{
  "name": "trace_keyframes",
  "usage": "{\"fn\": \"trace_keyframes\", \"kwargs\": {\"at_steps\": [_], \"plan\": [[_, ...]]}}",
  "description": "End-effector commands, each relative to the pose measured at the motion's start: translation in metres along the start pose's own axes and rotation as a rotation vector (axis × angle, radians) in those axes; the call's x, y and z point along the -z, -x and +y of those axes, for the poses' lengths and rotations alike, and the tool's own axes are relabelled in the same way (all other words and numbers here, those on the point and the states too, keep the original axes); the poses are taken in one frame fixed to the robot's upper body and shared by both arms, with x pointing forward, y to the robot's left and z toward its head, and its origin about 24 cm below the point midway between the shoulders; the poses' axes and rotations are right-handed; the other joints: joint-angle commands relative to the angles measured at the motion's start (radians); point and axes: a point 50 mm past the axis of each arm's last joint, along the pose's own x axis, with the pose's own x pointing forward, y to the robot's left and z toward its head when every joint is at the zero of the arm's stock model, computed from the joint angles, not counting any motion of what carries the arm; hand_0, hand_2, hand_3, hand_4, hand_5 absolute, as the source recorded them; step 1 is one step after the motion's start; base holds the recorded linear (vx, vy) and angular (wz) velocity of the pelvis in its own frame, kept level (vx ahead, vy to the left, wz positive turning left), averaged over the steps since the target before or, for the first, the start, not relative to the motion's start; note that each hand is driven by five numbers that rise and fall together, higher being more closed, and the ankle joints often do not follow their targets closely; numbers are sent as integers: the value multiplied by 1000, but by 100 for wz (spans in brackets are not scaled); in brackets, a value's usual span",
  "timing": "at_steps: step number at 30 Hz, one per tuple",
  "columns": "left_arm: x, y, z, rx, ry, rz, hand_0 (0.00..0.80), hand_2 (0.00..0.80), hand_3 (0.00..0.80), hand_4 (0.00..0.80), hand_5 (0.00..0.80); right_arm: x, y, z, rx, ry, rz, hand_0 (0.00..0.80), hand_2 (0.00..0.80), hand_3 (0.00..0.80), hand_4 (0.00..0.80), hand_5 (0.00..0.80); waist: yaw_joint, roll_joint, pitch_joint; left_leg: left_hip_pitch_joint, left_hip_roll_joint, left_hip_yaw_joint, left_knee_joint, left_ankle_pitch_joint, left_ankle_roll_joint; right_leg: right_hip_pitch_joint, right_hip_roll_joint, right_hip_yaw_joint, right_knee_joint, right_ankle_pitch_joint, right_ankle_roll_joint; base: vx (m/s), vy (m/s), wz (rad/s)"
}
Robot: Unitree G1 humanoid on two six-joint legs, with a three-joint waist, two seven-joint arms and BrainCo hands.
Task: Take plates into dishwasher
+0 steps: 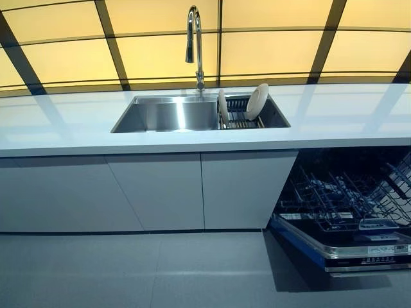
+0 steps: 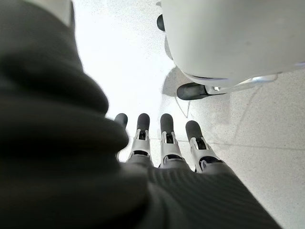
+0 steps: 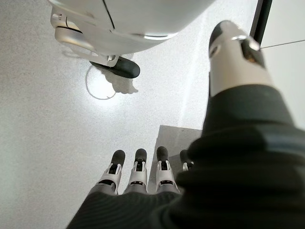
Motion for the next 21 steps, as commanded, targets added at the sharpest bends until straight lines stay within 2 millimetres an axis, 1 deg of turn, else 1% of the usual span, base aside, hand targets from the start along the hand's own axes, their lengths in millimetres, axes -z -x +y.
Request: {"fn": "trace_keyframes", "kwargs": {"at_steps": [1,5,10,15,21], "plan": [[-21,-2,0,-21,25,-37,0,0,0,0,0,-25,-6,-3,6,44,-22,0,0,0,0,0,1,-20,45,-42,-119,-26,-1,-39,113,61,60,-17,37,-137,11,0,0,0],[-23,-2,1,-8,59,-72,0,0,0,0,0,-24,-6,-1,-18,45,-20,0,0,0,0,0,3,-24,46,-36,-119,-30,-1,-40,112,70,60,-19,36,-138,11,11,-3,0],[-14,-1,2,-1,40,-43,0,0,0,0,0,-19,-5,2,-50,42,-5,0,0,0,0,0,10,-31,38,-39,-121,-36,-1,-35,106,79,60,-30,21,-133,12,35,-18,1],[-11,-2,0,6,5,-25,0,0,0,0,0,-18,-6,2,-58,81,15,0,0,0,0,0,14,-31,39,-48,-122,-38,-1,-32,106,71,59,-35,22,-136,9,0,0,0],[-18,-2,0,9,-17,-31,0,0,0,0,0,-18,-6,3,-75,86,33,0,0,0,0,0,15,-28,44,-54,-123,-43,-1,-30,108,66,58,-36,22,-135,8,-1,-6,1]]}}
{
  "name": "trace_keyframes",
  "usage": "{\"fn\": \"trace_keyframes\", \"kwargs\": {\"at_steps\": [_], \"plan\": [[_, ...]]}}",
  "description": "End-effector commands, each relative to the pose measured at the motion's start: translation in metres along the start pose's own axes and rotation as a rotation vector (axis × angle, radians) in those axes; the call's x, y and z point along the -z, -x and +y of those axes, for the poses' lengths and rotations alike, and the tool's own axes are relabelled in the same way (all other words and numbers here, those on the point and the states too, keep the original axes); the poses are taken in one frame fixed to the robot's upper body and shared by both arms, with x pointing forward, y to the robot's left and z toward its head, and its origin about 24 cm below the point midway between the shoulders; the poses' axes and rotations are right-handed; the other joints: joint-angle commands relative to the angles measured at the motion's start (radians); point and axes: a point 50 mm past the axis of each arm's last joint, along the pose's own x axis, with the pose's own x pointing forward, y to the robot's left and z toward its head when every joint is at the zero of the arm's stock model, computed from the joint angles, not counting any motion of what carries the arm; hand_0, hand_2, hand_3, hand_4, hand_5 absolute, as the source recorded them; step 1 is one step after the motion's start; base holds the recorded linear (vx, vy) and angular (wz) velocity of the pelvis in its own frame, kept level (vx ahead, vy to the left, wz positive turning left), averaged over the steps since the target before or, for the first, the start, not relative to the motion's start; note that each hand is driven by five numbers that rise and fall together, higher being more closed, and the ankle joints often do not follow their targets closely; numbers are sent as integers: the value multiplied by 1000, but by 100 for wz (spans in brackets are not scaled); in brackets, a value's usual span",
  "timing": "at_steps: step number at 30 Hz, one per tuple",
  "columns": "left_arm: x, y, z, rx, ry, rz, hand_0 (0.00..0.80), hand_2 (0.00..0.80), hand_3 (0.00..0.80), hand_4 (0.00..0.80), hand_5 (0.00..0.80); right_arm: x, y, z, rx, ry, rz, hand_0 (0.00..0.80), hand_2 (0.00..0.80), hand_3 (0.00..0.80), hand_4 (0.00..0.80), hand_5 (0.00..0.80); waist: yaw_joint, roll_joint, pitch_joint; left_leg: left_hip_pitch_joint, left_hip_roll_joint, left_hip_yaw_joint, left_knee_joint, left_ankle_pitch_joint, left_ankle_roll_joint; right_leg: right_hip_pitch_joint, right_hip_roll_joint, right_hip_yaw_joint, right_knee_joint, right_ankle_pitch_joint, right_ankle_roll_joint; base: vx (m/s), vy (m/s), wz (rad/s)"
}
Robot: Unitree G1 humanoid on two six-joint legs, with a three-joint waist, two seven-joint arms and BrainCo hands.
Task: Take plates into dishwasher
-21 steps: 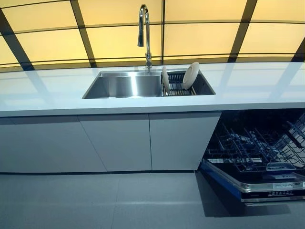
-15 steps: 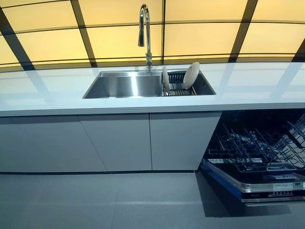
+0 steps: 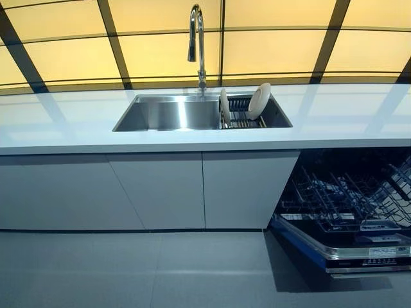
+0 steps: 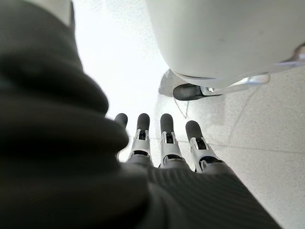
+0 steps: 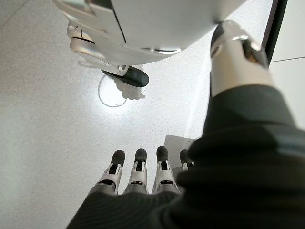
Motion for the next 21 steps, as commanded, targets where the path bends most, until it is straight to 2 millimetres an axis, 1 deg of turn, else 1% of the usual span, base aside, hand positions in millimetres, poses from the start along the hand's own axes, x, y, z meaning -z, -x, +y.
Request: {"fn": "trace_keyframes", "kwargs": {"at_steps": [1,5,8,15,21], "plan": [[-24,-3,-1,3,-32,-39,0,0,0,0,0,-17,-4,-1,-12,51,-3,0,0,0,0,0,13,-26,41,-46,-126,-35,-2,-30,108,69,58,-28,23,-134,9,0,0,0],[-33,-2,0,2,-47,-48,0,0,0,0,0,-18,-5,-2,-27,77,30,0,0,0,0,0,17,-22,46,-47,-127,-43,-2,-25,108,68,56,-33,26,-136,5,-28,-9,4],[-36,-3,-1,7,-50,-53,0,0,0,0,0,-18,-5,-2,-49,93,45,0,0,0,0,0,22,-21,44,-38,-128,-50,-2,-28,109,78,55,-39,28,-141,3,-9,-9,9],[-28,-3,-1,-4,-23,-35,0,0,0,0,0,-11,-4,2,-76,137,76,0,0,0,0,0,28,-33,36,-18,-126,-60,-2,-31,104,103,56,-54,27,-152,-1,27,-25,9],[-29,-3,1,-19,-16,-29,0,0,0,0,0,-11,-4,0,-89,156,85,0,0,0,0,0,35,-40,41,-13,-127,-78,-2,-28,103,110,60,-54,31,-160,-9,20,-47,5]]}}
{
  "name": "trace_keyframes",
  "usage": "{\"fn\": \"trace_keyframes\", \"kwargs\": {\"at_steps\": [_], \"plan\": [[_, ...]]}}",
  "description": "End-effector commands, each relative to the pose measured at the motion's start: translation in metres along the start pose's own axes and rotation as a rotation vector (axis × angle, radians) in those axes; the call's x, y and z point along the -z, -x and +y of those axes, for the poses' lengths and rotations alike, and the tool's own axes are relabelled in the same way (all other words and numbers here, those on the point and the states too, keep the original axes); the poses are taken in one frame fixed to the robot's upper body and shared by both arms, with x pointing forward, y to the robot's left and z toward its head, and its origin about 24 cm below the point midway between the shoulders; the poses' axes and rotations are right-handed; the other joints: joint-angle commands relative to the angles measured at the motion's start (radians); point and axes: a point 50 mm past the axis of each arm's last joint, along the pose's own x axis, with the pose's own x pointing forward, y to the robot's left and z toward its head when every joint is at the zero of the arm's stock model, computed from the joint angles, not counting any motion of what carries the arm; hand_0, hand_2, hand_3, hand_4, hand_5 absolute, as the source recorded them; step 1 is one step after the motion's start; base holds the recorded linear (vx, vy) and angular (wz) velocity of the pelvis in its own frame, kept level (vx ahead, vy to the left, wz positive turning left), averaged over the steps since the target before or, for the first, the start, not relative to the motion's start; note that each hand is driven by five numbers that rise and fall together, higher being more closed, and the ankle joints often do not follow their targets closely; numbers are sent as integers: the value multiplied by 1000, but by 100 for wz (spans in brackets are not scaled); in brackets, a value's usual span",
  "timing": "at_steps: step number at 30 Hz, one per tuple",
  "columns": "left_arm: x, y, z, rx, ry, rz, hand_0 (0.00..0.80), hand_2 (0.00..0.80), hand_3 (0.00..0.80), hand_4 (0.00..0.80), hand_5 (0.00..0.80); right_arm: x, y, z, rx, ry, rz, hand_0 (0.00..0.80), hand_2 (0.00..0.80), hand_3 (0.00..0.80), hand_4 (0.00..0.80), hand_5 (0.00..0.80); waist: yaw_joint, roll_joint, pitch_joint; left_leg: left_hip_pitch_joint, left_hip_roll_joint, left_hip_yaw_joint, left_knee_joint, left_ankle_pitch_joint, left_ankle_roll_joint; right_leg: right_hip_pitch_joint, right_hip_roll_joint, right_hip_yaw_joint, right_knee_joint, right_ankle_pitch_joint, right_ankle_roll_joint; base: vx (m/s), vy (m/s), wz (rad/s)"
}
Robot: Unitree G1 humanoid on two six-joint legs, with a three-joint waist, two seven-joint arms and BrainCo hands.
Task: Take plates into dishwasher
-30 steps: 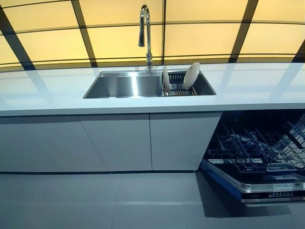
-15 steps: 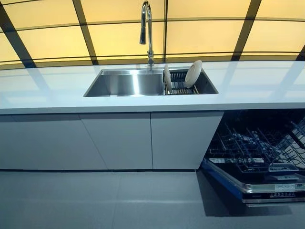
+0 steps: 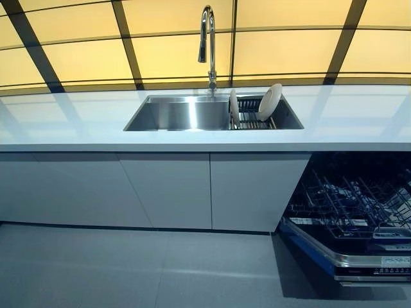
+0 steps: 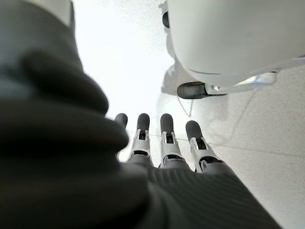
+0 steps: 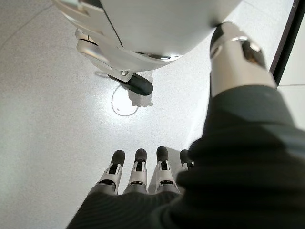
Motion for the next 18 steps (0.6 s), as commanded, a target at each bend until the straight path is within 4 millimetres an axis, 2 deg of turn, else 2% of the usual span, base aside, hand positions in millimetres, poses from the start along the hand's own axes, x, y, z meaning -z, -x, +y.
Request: {"fn": "trace_keyframes", "kwargs": {"at_steps": [1,2,4,5,6,7,8,9,11,12,13,15,16,18], "plan": [[-19,-2,2,-26,-6,-27,0,0,0,0,0,-5,-2,6,-34,71,37,0,0,0,0,0,17,-59,30,-27,-130,-32,-5,-30,103,70,63,-6,33,-146,-10,42,-68,5],[-20,-2,2,-36,0,-38,0,0,0,0,0,-7,-2,5,-36,75,35,0,0,0,0,0,19,-62,32,-20,-127,-36,-5,-27,102,68,66,2,44,-158,-19,44,-78,7],[-24,-1,3,-48,20,-59,0,0,0,0,0,-10,-2,4,-36,77,31,0,0,0,0,0,16,-74,43,-52,-122,-25,83,-55,100,52,63,14,82,-179,-37,2,-79,8],[-30,-1,3,-52,47,-83,0,0,0,0,0,-13,-2,2,-33,60,25,0,0,0,0,0,18,-89,66,-126,-117,1,248,-87,95,38,53,13,112,-188,-52,-73,-105,18],[-35,-1,4,-54,81,-104,0,0,0,0,0,-15,-2,0,-32,47,21,0,0,0,0,0,22,-96,88,-192,-108,12,376,-86,87,31,51,5,128,-190,-64,-129,-128,33],[-36,-1,3,-36,139,-119,0,0,0,0,0,-15,-2,-2,-27,42,18,0,0,0,0,0,28,-97,115,-287,-100,10,532,-59,77,21,55,-6,145,-189,-79,-146,-108,35],[-37,-1,1,-16,204,-129,0,0,0,0,0,-15,-1,-5,-17,44,25,0,0,0,0,0,34,-92,145,-362,-98,7,618,-21,66,16,62,-9,160,-185,-90,-123,-69,20],[-34,-1,0,-20,227,-131,0,0,0,0,0,-12,-1,-8,-7,39,33,0,0,0,0,0,39,-87,165,-400,-100,5,626,2,54,18,66,-9,165,-183,-91,-39,-22,6],[-23,-2,0,-22,242,-113,0,0,0,0,0,-6,-2,-11,7,24,48,0,0,0,0,0,48,-82,188,-397,-109,1,502,57,37,33,68,-7,164,-178,-83,99,21,1],[-16,-2,-1,-25,240,-96,0,0,0,0,0,-4,-2,-11,3,22,51,0,0,0,0,0,51,-79,191,-379,-113,-8,385,105,24,40,69,-11,160,-174,-76,237,52,-6],[-8,-2,-1,-31,274,-73,0,0,0,0,0,-3,-2,-10,-2,22,56,0,0,0,0,0,51,-70,189,-362,-113,-42,194,187,5,48,77,-16,153,-168,-70,250,57,-7],[1,-1,0,-61,324,-48,0,0,0,0,0,0,-2,-10,1,5,62,0,0,0,0,0,55,-62,184,-358,-112,-112,48,255,-9,70,92,8,144,-168,-69,296,91,1],[3,-1,2,-86,330,-36,0,0,0,0,0,2,-1,-11,18,-31,67,0,0,0,0,0,54,-57,178,-360,-114,-124,9,267,-10,84,101,32,149,-177,-71,396,147,0],[6,-1,5,-107,342,-23,0,0,0,0,0,2,-1,-16,43,-74,68,0,0,0,0,0,49,-50,166,-357,-122,-116,29,219,9,97,100,72,171,-211,-71,399,165,-13]]}}
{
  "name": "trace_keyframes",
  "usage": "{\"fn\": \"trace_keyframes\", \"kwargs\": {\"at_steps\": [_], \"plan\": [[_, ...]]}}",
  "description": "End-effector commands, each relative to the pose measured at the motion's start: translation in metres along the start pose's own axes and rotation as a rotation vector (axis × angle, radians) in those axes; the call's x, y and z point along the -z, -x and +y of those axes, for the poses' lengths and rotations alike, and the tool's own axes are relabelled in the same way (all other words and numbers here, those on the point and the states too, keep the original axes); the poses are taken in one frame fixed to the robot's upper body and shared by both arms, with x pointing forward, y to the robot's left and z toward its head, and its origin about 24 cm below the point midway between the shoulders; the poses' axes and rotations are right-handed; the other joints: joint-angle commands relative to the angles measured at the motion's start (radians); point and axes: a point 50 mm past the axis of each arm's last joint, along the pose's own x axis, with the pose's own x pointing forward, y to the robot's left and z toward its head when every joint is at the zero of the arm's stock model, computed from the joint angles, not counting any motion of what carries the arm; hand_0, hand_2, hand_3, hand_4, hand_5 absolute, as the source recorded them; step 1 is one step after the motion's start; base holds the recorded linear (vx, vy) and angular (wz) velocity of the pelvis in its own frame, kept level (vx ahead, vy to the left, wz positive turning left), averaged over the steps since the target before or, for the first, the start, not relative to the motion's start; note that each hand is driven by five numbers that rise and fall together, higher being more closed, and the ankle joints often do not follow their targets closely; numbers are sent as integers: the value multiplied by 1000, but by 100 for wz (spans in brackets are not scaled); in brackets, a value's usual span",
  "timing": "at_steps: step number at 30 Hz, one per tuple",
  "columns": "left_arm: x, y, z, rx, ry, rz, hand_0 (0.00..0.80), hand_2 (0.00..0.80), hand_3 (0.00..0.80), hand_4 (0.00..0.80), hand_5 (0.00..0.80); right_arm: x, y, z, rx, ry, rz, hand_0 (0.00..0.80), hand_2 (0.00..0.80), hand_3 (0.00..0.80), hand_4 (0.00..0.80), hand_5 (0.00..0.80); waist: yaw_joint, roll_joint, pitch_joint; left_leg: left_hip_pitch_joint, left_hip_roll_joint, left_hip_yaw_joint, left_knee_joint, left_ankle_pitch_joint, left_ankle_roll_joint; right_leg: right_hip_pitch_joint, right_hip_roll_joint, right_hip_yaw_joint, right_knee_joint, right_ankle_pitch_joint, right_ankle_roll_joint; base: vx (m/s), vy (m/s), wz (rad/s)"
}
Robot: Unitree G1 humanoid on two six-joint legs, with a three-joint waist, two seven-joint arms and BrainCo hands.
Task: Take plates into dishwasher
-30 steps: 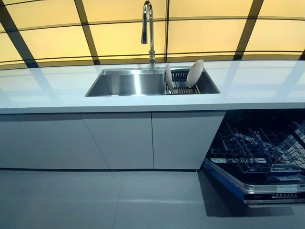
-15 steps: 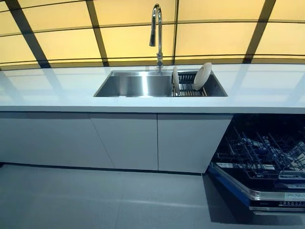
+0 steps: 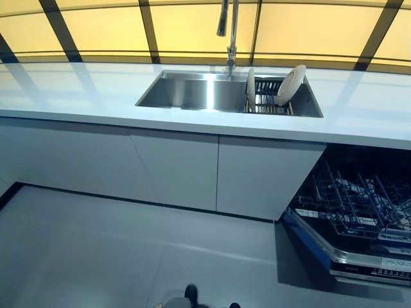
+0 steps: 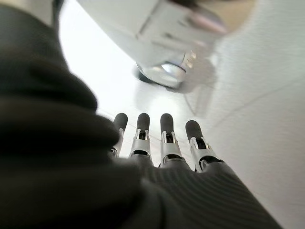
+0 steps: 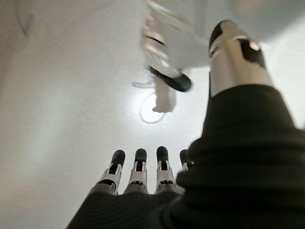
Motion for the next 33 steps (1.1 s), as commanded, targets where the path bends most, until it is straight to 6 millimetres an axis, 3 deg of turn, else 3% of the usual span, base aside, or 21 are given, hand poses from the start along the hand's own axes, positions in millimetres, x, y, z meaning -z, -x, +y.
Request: {"fn": "trace_keyframes", "kwargs": {"at_steps": [1,4,6,8,11,16,21,23,25,26,27,29,31,32,33], "plan": [[11,2,3,-36,60,9,0,0,0,0,0,-6,1,-13,51,-65,-32,0,0,0,0,0,-6,4,-25,-55,-46,3,-50,172,79,130,89,57,66,-144,9,377,165,-35],[11,3,14,-83,59,-1,0,0,0,0,0,-6,1,-8,52,-56,-20,0,0,0,0,0,-5,-2,-28,-77,-69,6,90,72,113,156,39,38,165,-222,20,393,124,-45],[12,4,20,-106,49,-6,0,0,0,0,0,0,0,1,20,-20,-18,0,0,0,0,0,-4,-8,-38,-79,-70,39,128,44,118,179,16,9,158,-223,34,348,50,-27],[8,5,24,-115,43,-17,0,0,0,0,0,-2,0,5,3,52,-45,0,0,0,0,0,-1,-11,-48,-80,-69,46,142,32,123,191,-1,-6,135,-216,40,254,21,-9],[-11,4,22,-87,-11,-54,0,0,0,0,0,-25,2,2,2,219,-146,0,0,0,0,0,14,-8,-71,-129,-64,45,122,56,118,179,-4,-21,66,-197,45,131,-21,1],[-18,4,19,-58,-52,-62,0,0,0,0,0,-42,4,2,-18,171,-198,0,0,0,0,0,25,-18,-88,-150,-61,36,101,56,117,178,-9,-29,10,-177,59,91,-23,-1],[-14,2,10,-29,-57,-31,0,0,0,0,0,-36,3,-1,1,142,-161,0,0,0,0,0,24,-31,-90,-188,-62,50,232,-19,136,188,-32,-21,-3,-162,73,150,57,5],[-16,2,14,-46,-77,-34,0,0,0,0,0,-32,3,-4,14,91,-140,0,0,0,0,0,25,-36,-103,-152,-77,55,251,-70,168,202,-64,-44,74,-164,100,333,203,-13],[-21,3,19,-71,-96,-43,0,0,0,0,0,-30,2,-5,5,42,-132,0,0,0,0,0,18,-38,-117,-66,-108,44,190,-74,200,153,-124,-67,272,-45,137,347,260,-19],[-24,4,20,-80,-102,-54,0,0,0,0,0,-32,3,-6,1,33,-144,0,0,0,0,0,15,-36,-120,-31,-119,40,152,-63,211,110,-154,-61,363,13,146,238,319,-22],[-27,4,23,-84,-114,-69,0,0,0,0,0,-34,3,-8,3,55,-178,0,0,0,0,0,-1,-33,-113,15,-140,36,111,-64,232,-23,-188,-35,620,61,151,167,275,-17],[-31,5,27,-92,-128,-76,0,0,0,0,0,-38,5,-12,1,97,-224,0,0,0,0,0,-11,-22,-97,63,-145,60,84,-62,239,-150,-194,-13,775,70,146,124,238,-20],[-40,8,35,-138,-142,-94,0,0,0,0,0,-58,10,-13,-86,142,-335,0,0,0,0,0,-14,11,-72,125,-108,81,34,-37,218,-232,-157,-25,709,-6,116,163,76,-16],[-47,10,42,-158,-143,-105,0,0,0,0,0,-72,15,-14,-117,205,-392,0,0,0,0,0,-10,27,-66,132,-74,88,26,-23,197,-196,-110,-50,498,-41,103,129,-170,-9],[-54,13,49,-171,-153,-112,0,0,0,0,0,-84,21,-13,-165,276,-439,0,0,0,0,0,-5,31,-62,131,-53,88,24,-19,185,-177,-70,-43,296,-25,106,90,-249,2]]}}
